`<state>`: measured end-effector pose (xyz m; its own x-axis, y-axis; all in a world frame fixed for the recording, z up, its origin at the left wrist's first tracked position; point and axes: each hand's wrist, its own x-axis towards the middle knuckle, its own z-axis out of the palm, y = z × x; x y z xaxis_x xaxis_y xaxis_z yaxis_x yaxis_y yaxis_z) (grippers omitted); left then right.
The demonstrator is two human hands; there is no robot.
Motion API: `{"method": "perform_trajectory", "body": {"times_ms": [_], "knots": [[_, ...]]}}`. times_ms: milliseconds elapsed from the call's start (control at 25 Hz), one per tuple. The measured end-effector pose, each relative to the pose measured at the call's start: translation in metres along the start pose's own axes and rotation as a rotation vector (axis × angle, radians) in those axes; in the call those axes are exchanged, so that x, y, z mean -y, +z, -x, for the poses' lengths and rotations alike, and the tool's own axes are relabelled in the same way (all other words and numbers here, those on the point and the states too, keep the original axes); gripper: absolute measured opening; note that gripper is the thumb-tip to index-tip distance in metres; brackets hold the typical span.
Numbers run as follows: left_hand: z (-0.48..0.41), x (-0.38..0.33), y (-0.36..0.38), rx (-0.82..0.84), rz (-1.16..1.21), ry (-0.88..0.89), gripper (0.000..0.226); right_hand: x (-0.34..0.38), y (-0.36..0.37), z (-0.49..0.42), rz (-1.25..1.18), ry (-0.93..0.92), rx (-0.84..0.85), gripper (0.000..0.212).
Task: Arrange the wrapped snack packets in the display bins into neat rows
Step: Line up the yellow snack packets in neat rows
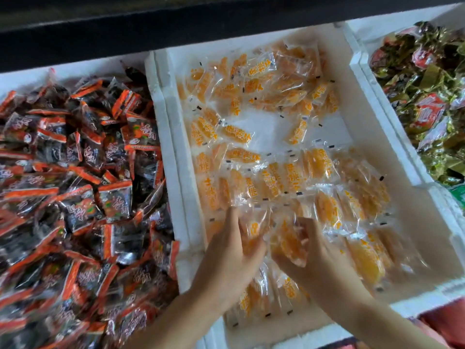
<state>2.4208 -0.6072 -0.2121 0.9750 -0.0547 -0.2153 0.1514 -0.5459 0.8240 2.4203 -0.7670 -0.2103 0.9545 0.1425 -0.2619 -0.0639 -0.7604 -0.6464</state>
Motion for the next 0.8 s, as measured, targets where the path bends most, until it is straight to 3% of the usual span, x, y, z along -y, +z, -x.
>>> {"method": "perform_trajectory", "body": {"times_ms": [120,240,400,520,640,800], "knots": [[0.029,0.009,0.012,0.076,-0.021,-0.07,0.026,-0.007,0.015,0.019,0.056,0.048,0.016,0.047],[0.044,0.013,0.02,0.145,-0.114,-0.071,0.046,-0.008,0.016,0.031,0.091,0.122,0.103,0.046],[0.056,0.016,0.023,0.199,-0.19,-0.091,0.056,-0.015,0.015,0.036,0.016,0.142,0.193,0.031],[0.058,0.019,0.025,0.121,-0.353,0.094,0.064,-0.022,0.011,0.037,-0.021,0.078,0.061,0.016],[0.049,0.015,0.028,-0.032,-0.461,0.228,0.044,-0.027,0.003,0.035,-0.06,0.018,-0.111,0.017],[0.037,0.011,0.033,0.067,-0.424,0.194,0.038,-0.034,0.003,0.034,-0.09,0.025,-0.153,0.009]]}}
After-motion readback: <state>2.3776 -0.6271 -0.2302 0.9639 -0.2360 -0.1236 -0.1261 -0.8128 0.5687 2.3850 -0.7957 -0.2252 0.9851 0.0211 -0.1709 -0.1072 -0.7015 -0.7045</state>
